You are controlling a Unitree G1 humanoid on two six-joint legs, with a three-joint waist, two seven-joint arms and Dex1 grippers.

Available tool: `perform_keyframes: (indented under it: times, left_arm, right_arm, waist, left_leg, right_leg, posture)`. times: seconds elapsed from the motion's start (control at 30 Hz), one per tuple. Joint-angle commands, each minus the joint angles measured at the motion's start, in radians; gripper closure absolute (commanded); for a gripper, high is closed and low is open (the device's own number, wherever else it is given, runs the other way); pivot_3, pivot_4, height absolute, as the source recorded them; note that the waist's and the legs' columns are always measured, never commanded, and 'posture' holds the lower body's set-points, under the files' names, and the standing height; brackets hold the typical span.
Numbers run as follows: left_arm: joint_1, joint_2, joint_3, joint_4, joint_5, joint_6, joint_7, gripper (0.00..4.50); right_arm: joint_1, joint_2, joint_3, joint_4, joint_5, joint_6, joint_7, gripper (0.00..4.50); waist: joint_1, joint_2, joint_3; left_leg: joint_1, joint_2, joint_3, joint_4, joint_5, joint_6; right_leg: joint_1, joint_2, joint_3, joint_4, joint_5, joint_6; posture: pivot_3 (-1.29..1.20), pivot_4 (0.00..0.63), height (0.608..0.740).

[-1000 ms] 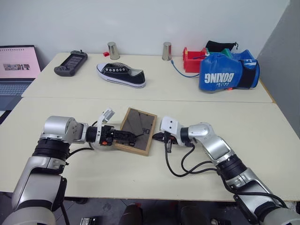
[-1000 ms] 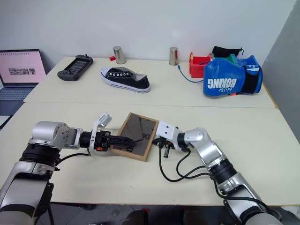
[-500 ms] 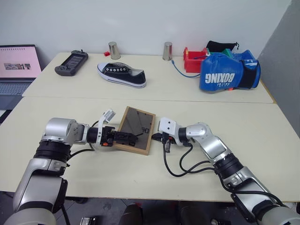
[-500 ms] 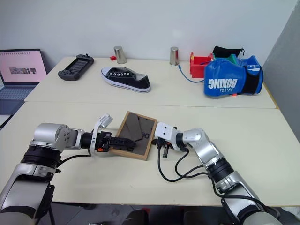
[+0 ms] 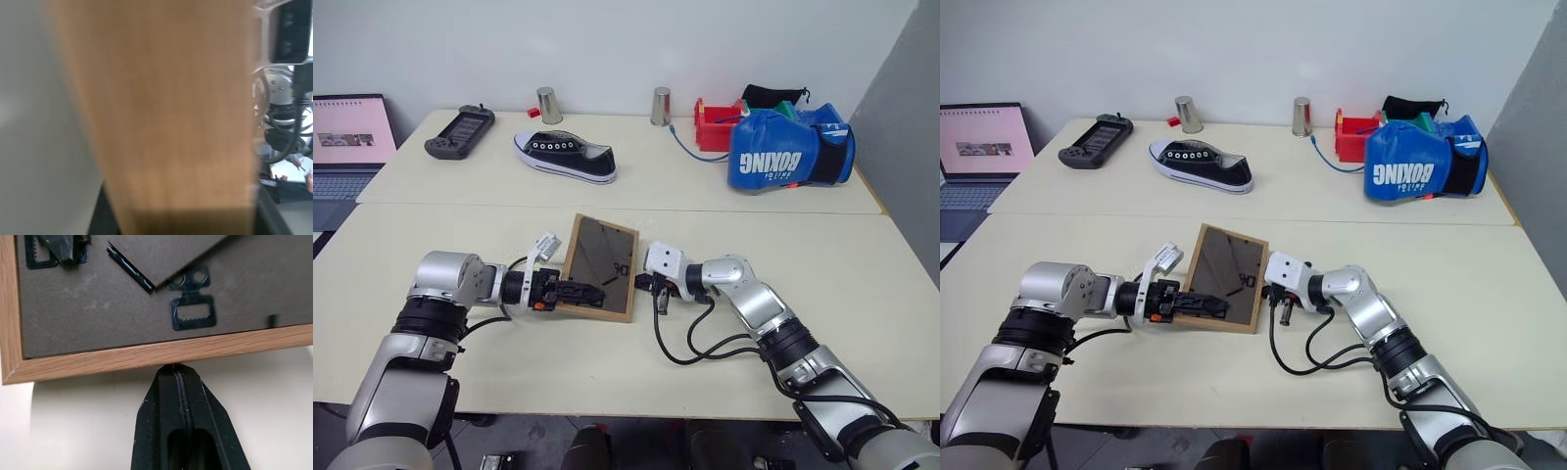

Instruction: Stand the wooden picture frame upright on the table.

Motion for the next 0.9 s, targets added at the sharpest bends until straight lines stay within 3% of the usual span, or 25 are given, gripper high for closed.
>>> perform_keyframes:
  times: [0.03, 0.23, 0.43, 0.57, 0.67, 0.8, 0.9]
  left_arm:
    - [0.002, -0.009, -0.005, 0.001, 0.034, -0.021, 0.05, 3.52]
    - [0.008, -0.019, 0.047, -0.032, 0.015, -0.015, 0.084, 3.53]
    - [0.048, -0.047, 0.187, -0.202, -0.075, 0.025, 0.164, 3.53]
    - [0.099, -0.151, 0.318, -0.364, -0.118, 0.014, 0.323, 3.53]
    - [0.126, -0.235, 0.378, -0.44, -0.129, -0.001, 0.43, 3.53]
    - [0.146, -0.339, 0.409, -0.51, -0.145, -0.017, 0.54, 3.53]
    - [0.148, -0.392, 0.423, -0.537, -0.161, -0.029, 0.597, 3.53]
  right_arm:
    - [-0.024, 0.008, -0.017, -0.023, 0.007, -0.021, 0.001, 4.5]
    - [-0.001, -0.037, -0.054, -0.057, 0.024, -0.004, 0.004, 4.5]
    - [0.02, -0.175, -0.157, -0.118, 0.075, 0.048, 0.044, 4.5]
    - [-0.016, -0.276, -0.279, -0.181, 0.169, 0.164, 0.092, 4.5]
    - [-0.065, -0.278, -0.335, -0.263, 0.293, 0.336, 0.117, 4.5]
    - [-0.158, -0.238, -0.383, -0.349, 0.47, 0.564, 0.135, 3.82]
    - [-0.221, -0.206, -0.377, -0.361, 0.51, 0.622, 0.109, 3.0]
  waist:
    - [0.0, 0.0, 0.0]
    - [0.002, 0.0, 0.0]
    - [0.005, 0.0, 0.0]
    - [0.005, 0.0, 0.001]
    - [0.002, 0.0, 0.001]
    - [-0.006, 0.0, 0.001]
    - [-0.003, 0.0, 0.001]
  left_leg:
    - [0.0, 0.0, 0.0, 0.0, 0.0, 0.0]
    - [0.0, 0.0, 0.0, 0.0, 0.0, 0.0]
    - [-0.002, 0.0, 0.0, 0.0, 0.0, 0.0]
    - [-0.002, 0.001, 0.0, 0.0, 0.0, 0.0]
    - [-0.003, 0.001, 0.001, 0.0, 0.0, 0.0]
    - [-0.002, 0.002, 0.001, -0.001, 0.0, 0.0]
    - [-0.003, 0.001, 0.001, -0.001, 0.0, 0.0]
  right_leg:
    - [0.0, 0.0, 0.0, 0.0, 0.0, 0.0]
    - [0.0, 0.0, 0.0, 0.0, 0.0, 0.0]
    - [0.0, 0.0, 0.0, -0.001, 0.0, 0.0]
    - [-0.001, 0.0, 0.0, -0.002, 0.0, 0.0]
    - [-0.001, -0.001, 0.001, -0.004, 0.0, 0.0]
    - [-0.001, 0.0, 0.001, -0.004, 0.0, 0.0]
    - [-0.001, 0.0, 0.001, -0.004, 0.0, 0.0]
  posture:
    - [0.0, 0.15, 0.74]
    - [0.0, 0.15, 0.74]
    - [0.0, 0.15, 0.74]
    - [0.0, 0.15, 0.74]
    - [0.0, 0.15, 0.74]
    - [0.0, 0.15, 0.74]
    - [0.0, 0.15, 0.74]
